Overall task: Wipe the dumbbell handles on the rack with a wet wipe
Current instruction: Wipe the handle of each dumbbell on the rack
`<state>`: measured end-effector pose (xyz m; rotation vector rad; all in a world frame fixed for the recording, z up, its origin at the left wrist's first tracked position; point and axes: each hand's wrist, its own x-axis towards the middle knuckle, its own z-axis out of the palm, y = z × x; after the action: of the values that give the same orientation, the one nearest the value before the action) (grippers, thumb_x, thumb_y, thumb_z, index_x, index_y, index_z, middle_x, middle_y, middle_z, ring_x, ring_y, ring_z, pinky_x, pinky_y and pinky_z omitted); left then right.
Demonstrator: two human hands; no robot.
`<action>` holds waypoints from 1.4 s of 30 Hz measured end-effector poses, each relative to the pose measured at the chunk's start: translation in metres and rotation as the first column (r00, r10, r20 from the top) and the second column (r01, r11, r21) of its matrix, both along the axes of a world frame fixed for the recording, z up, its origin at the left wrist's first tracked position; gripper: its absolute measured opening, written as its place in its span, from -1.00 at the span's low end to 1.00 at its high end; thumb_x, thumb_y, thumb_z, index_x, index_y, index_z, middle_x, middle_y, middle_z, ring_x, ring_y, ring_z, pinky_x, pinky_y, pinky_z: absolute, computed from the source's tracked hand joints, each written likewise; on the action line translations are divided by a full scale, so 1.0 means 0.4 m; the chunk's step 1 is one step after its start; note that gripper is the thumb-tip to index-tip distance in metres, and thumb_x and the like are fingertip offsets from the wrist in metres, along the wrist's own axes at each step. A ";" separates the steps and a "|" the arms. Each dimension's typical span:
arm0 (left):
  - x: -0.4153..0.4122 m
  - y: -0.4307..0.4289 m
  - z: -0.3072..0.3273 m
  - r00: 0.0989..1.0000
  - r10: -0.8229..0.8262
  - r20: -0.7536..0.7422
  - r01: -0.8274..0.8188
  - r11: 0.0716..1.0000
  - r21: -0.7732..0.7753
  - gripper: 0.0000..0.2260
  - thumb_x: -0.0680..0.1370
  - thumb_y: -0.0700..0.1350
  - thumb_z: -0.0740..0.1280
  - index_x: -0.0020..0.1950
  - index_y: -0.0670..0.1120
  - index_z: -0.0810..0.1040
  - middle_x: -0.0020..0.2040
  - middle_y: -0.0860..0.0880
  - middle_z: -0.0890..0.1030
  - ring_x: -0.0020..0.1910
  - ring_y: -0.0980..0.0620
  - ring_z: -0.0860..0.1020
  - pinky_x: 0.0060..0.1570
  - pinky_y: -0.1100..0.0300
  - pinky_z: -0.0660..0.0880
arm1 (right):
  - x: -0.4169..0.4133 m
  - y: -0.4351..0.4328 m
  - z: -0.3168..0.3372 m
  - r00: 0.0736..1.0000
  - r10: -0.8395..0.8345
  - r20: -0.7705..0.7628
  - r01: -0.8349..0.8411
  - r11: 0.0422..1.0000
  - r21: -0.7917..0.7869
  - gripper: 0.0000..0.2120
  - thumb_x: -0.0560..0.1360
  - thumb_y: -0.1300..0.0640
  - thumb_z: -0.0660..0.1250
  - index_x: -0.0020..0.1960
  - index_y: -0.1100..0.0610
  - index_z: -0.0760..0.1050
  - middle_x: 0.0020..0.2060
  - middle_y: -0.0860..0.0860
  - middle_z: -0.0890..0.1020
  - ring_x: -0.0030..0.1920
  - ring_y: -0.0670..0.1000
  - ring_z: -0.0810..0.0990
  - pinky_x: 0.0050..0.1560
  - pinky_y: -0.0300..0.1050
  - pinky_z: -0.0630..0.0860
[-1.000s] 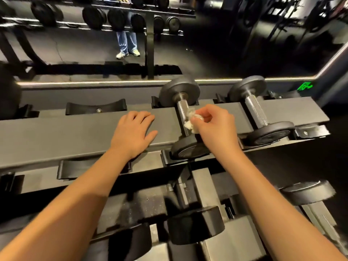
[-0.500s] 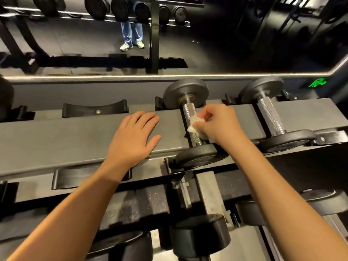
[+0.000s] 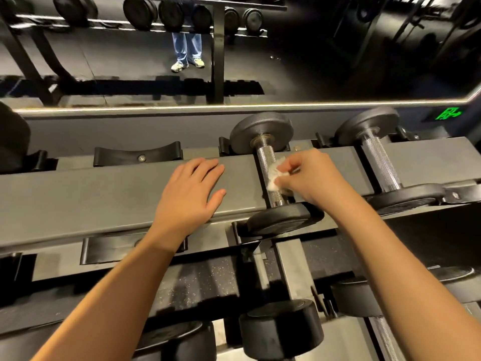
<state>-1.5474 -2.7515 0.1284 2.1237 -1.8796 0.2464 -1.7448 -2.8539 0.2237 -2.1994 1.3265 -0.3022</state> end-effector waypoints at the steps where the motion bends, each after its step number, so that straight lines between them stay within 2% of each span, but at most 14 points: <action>1: 0.000 0.001 0.000 1.000 0.002 0.001 -0.002 1.000 0.001 -0.51 0.56 0.12 0.09 0.39 -0.10 0.45 0.33 -0.04 0.49 0.33 -0.09 0.38 0.31 0.03 0.25 | -0.008 0.004 -0.002 0.999 0.004 -0.040 -0.005 1.000 -0.002 -0.89 0.40 0.19 0.47 -0.07 0.09 0.62 0.05 0.01 0.60 -0.06 -0.06 0.53 -0.09 -0.26 0.39; 4: -0.002 0.002 0.000 1.000 0.005 -0.003 -0.005 1.000 -0.001 -0.51 0.57 0.12 0.08 0.40 -0.10 0.44 0.33 -0.04 0.49 0.34 -0.09 0.37 0.31 0.02 0.25 | 0.012 -0.002 -0.003 0.995 -0.057 0.079 0.059 0.998 -0.024 -0.90 0.40 0.22 0.46 -0.11 0.09 0.59 -0.03 0.03 0.60 -0.16 -0.09 0.51 -0.24 -0.35 0.42; 7: -0.003 0.003 0.000 1.000 0.005 -0.003 -0.005 1.000 0.002 -0.51 0.57 0.12 0.07 0.40 -0.09 0.43 0.34 -0.04 0.48 0.34 -0.08 0.37 0.32 0.00 0.27 | 0.047 -0.020 -0.006 0.965 -0.106 0.240 0.115 0.993 -0.025 -0.72 0.44 0.17 0.44 0.15 0.15 0.59 -0.04 0.02 0.58 -0.05 -0.04 0.53 -0.02 -0.22 0.52; 9: -0.003 0.002 0.001 1.000 0.005 -0.004 -0.005 1.000 0.001 -0.50 0.57 0.12 0.07 0.40 -0.09 0.44 0.34 -0.04 0.48 0.34 -0.09 0.38 0.32 0.00 0.28 | 0.048 -0.020 -0.004 0.972 -0.098 0.214 0.109 0.993 -0.040 -0.74 0.45 0.15 0.42 0.12 0.17 0.61 -0.04 0.06 0.62 -0.05 -0.01 0.55 0.00 -0.16 0.52; 11: -0.004 0.002 0.001 1.000 0.006 -0.007 -0.006 1.000 -0.002 -0.50 0.56 0.12 0.07 0.40 -0.09 0.44 0.33 -0.05 0.49 0.34 -0.09 0.38 0.32 0.00 0.28 | 0.026 -0.010 0.000 0.992 -0.064 0.113 0.068 0.997 -0.030 -0.83 0.44 0.16 0.43 -0.03 0.24 0.64 -0.08 0.12 0.65 -0.14 0.00 0.57 -0.12 -0.14 0.54; 13: -0.003 0.003 0.002 1.000 0.008 -0.003 -0.008 1.000 -0.005 -0.51 0.56 0.11 0.08 0.39 -0.10 0.45 0.33 -0.05 0.49 0.33 -0.10 0.38 0.32 0.00 0.27 | -0.003 0.006 0.003 1.000 -0.014 -0.006 0.014 1.000 0.016 -0.90 0.41 0.17 0.47 -0.16 0.20 0.60 -0.17 0.06 0.61 -0.26 -0.10 0.49 -0.27 -0.22 0.44; 15: -0.004 0.004 0.002 1.000 0.006 -0.005 -0.006 1.000 -0.005 -0.51 0.56 0.11 0.09 0.39 -0.10 0.45 0.32 -0.05 0.49 0.33 -0.10 0.38 0.32 0.00 0.28 | -0.014 0.019 0.001 0.999 -0.006 -0.051 0.006 1.000 0.016 -0.91 0.40 0.16 0.49 -0.21 0.12 0.58 -0.24 -0.01 0.56 -0.29 -0.14 0.45 -0.24 -0.25 0.37; 20: -0.004 0.006 0.005 1.000 0.010 -0.018 -0.010 1.000 0.008 -0.51 0.56 0.11 0.09 0.40 -0.08 0.44 0.34 -0.04 0.48 0.35 -0.08 0.37 0.34 0.00 0.27 | 0.058 0.005 -0.008 0.985 -0.061 0.163 0.083 0.988 -0.129 -0.91 0.48 0.16 0.41 -0.10 0.18 0.64 -0.12 0.04 0.59 -0.13 -0.03 0.54 -0.11 -0.22 0.49; 23: -0.004 0.006 0.008 0.999 0.009 -0.036 -0.009 1.000 -0.003 -0.52 0.55 0.10 0.10 0.39 -0.09 0.45 0.33 -0.04 0.49 0.34 -0.08 0.37 0.33 0.00 0.29 | 0.080 -0.008 0.000 0.999 0.002 0.041 0.007 0.974 -0.226 -0.84 0.52 0.12 0.36 0.03 0.16 0.64 -0.01 0.06 0.60 -0.09 -0.05 0.51 -0.06 -0.24 0.42; 27: -0.004 0.007 0.010 0.999 0.015 -0.033 -0.015 1.000 0.002 -0.52 0.55 0.10 0.10 0.39 -0.09 0.45 0.33 -0.04 0.49 0.34 -0.08 0.37 0.34 0.00 0.29 | 0.041 0.008 0.018 0.981 0.064 -0.185 -0.078 0.995 -0.067 -0.73 0.50 0.17 0.36 0.19 0.16 0.58 0.11 0.09 0.56 0.07 0.07 0.56 0.05 -0.19 0.45; 31: 0.000 0.005 0.005 0.999 0.013 -0.033 -0.012 1.000 0.008 -0.52 0.55 0.09 0.10 0.39 -0.08 0.44 0.33 -0.04 0.48 0.34 -0.07 0.36 0.35 0.00 0.28 | 0.038 0.005 0.020 0.981 0.107 -0.165 -0.128 0.984 -0.125 -0.75 0.47 0.23 0.40 0.13 0.08 0.63 0.07 0.06 0.61 0.01 0.04 0.59 0.00 -0.22 0.46; 35: 0.000 0.004 0.004 0.999 0.007 -0.041 -0.007 1.000 0.002 -0.52 0.56 0.09 0.09 0.40 -0.08 0.44 0.34 -0.03 0.48 0.35 -0.06 0.36 0.35 0.00 0.27 | 0.079 -0.023 0.007 0.991 0.095 -0.092 -0.119 0.943 -0.312 -0.81 0.50 0.14 0.37 0.09 0.11 0.63 0.02 0.03 0.54 0.03 0.04 0.54 -0.04 -0.23 0.37; 39: 0.000 0.004 0.004 0.999 -0.002 -0.053 0.001 1.000 -0.007 -0.52 0.56 0.09 0.08 0.39 -0.10 0.45 0.33 -0.05 0.49 0.33 -0.08 0.37 0.34 -0.02 0.29 | 0.062 0.010 0.003 0.974 0.075 -0.214 -0.156 0.908 -0.388 -0.80 0.53 0.03 0.31 0.01 0.12 0.63 -0.07 0.03 0.56 -0.10 0.07 0.55 -0.15 -0.10 0.46; 42: 0.000 0.004 0.003 0.998 -0.004 -0.059 0.003 1.000 -0.016 -0.52 0.56 0.08 0.09 0.38 -0.11 0.46 0.31 -0.06 0.50 0.32 -0.09 0.39 0.33 -0.02 0.30 | 0.048 0.030 0.011 0.945 0.081 -0.317 -0.180 0.939 -0.295 -0.82 0.51 0.05 0.32 -0.07 0.13 0.64 -0.10 0.07 0.61 -0.14 0.11 0.58 -0.17 -0.08 0.51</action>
<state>-1.5473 -2.7499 0.1294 2.0942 -1.8421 0.1945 -1.7257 -2.8418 0.2279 -2.6830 1.3515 -0.1405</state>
